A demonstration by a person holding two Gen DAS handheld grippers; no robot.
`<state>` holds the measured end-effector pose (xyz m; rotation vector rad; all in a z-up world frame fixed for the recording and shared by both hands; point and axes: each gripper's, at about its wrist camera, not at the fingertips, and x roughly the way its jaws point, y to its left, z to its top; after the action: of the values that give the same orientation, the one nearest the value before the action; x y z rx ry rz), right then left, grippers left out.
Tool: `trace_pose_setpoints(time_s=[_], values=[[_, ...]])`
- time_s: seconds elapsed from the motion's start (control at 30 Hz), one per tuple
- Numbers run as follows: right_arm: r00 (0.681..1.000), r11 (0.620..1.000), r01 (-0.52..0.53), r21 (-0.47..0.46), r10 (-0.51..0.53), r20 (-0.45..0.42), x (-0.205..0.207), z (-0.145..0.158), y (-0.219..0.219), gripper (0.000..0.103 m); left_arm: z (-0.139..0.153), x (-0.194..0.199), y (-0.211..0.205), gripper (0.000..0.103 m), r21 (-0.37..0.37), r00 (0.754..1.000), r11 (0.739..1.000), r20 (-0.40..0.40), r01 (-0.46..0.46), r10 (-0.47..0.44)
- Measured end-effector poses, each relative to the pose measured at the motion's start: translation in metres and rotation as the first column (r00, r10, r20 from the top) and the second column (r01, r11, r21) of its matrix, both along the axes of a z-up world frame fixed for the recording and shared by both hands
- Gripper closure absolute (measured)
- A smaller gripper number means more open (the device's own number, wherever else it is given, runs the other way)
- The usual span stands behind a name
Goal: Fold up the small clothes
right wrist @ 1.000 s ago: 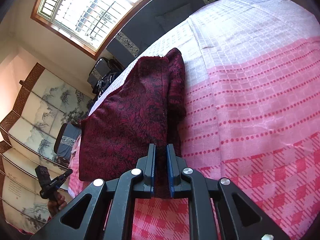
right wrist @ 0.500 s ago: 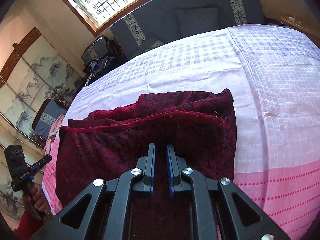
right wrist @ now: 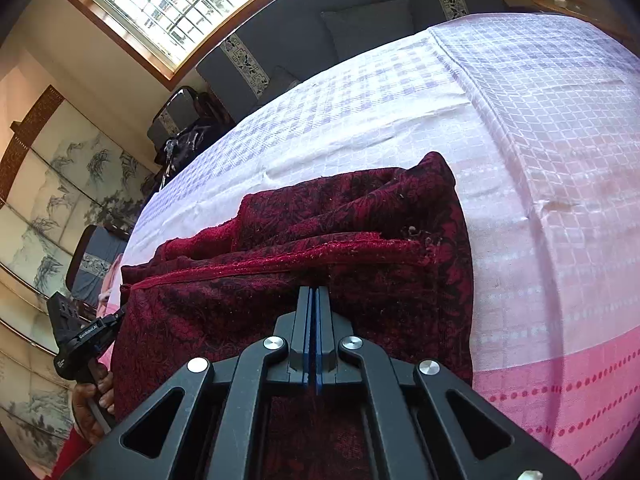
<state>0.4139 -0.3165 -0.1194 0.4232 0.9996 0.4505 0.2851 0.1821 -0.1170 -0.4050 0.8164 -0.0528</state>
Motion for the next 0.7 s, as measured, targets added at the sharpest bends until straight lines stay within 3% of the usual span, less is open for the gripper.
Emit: trace_pose_setpoints(time_s=[0.13, 0.2, 0.27, 0.37, 0.47, 0.57, 0.63, 0.7], values=[[1.000, 1.000, 0.002, -0.004, -0.002, 0.008, -0.002, 0.008, -0.003, 0.103, 0.009, -0.005, -0.005, 0.099, 0.022, 1.000, 1.000, 0.009, 0.015, -0.016], [0.995, 0.998, 0.007, -0.062, -0.001, 0.103, -0.021, 0.031, -0.001, 0.097, 0.025, -0.027, -0.009, 0.099, -0.019, 0.997, 0.998, 0.054, 0.060, -0.059], [0.985, 0.996, -0.030, -0.085, 0.044, 0.169, -0.049, 0.052, 0.006, 0.091, 0.040, -0.052, -0.022, 0.099, -0.036, 0.988, 0.990, 0.075, 0.140, -0.137], [0.965, 0.989, -0.135, -0.052, 0.143, 0.218, -0.100, 0.065, 0.020, 0.092, 0.052, -0.092, -0.060, 0.099, -0.017, 0.946, 0.949, 0.079, 0.315, -0.313], [0.951, 0.977, -0.213, -0.032, 0.214, 0.221, -0.142, 0.058, 0.036, 0.092, 0.040, -0.126, -0.091, 0.099, -0.006, 0.917, 0.918, 0.033, 0.397, -0.397], [0.944, 0.961, -0.269, -0.061, 0.275, 0.181, -0.171, 0.039, 0.054, 0.092, 0.017, -0.145, -0.104, 0.099, -0.014, 0.914, 0.915, -0.043, 0.404, -0.404], [0.949, 0.955, -0.265, -0.132, 0.282, 0.139, -0.180, 0.022, 0.060, 0.092, 0.006, -0.151, -0.097, 0.099, -0.079, 0.925, 0.925, -0.050, 0.371, -0.376], [0.960, 0.960, -0.250, -0.125, 0.263, 0.096, -0.180, 0.007, 0.057, 0.095, -0.002, -0.150, -0.086, 0.099, -0.179, 0.934, 0.923, -0.051, 0.340, -0.354]])
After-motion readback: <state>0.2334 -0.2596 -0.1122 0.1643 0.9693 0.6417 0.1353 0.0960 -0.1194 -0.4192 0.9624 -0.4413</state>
